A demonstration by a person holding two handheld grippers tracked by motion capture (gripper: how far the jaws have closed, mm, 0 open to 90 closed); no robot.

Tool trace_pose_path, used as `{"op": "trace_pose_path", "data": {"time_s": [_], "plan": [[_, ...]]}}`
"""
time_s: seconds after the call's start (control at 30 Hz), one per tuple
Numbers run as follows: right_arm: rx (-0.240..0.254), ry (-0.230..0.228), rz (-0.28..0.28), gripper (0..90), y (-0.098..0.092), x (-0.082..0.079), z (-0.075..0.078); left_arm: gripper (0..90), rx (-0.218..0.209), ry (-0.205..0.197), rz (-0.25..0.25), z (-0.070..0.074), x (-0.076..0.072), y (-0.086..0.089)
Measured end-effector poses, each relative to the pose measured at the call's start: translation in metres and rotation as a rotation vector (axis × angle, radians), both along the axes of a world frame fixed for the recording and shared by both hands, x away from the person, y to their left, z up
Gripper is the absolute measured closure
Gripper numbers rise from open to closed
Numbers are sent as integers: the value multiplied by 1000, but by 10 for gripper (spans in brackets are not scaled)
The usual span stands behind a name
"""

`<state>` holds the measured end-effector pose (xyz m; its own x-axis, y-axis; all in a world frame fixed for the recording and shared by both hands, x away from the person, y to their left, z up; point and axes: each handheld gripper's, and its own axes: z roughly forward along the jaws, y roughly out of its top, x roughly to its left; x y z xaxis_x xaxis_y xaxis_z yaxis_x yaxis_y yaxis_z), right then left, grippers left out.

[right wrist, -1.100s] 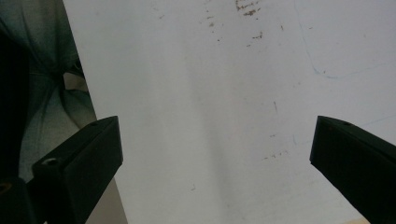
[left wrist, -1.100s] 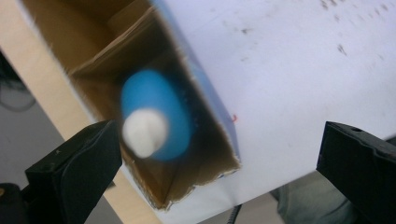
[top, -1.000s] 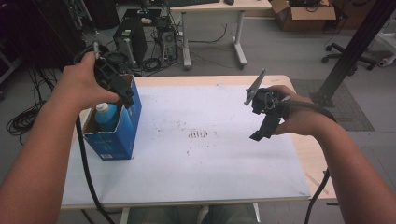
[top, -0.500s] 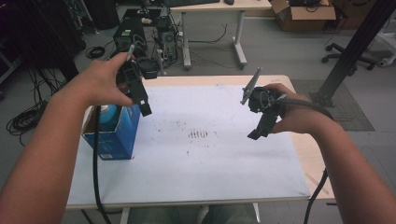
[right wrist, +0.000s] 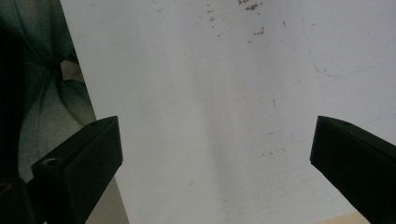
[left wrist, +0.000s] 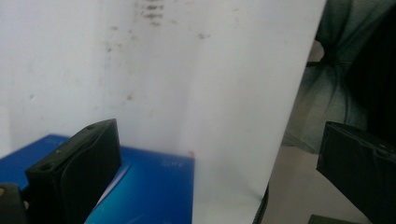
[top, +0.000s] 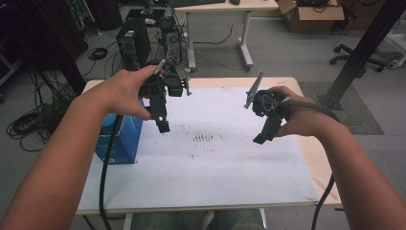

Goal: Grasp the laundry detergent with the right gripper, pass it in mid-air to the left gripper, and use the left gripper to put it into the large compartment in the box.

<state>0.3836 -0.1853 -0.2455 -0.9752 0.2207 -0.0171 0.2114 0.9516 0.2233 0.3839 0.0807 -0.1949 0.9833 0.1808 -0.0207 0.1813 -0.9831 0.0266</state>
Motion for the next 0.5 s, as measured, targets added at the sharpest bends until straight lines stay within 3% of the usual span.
{"op": "trace_pose_path", "data": {"time_s": [0.3, 0.5], "plan": [[-17, 3, 5, 22, 3, 2, 0, 1, 12, 18, -34, -9, 2, -11], [-26, 14, 3, 22, 3, 3, -4, 1, -37, 21, -14, -7, 2, -7]]}}
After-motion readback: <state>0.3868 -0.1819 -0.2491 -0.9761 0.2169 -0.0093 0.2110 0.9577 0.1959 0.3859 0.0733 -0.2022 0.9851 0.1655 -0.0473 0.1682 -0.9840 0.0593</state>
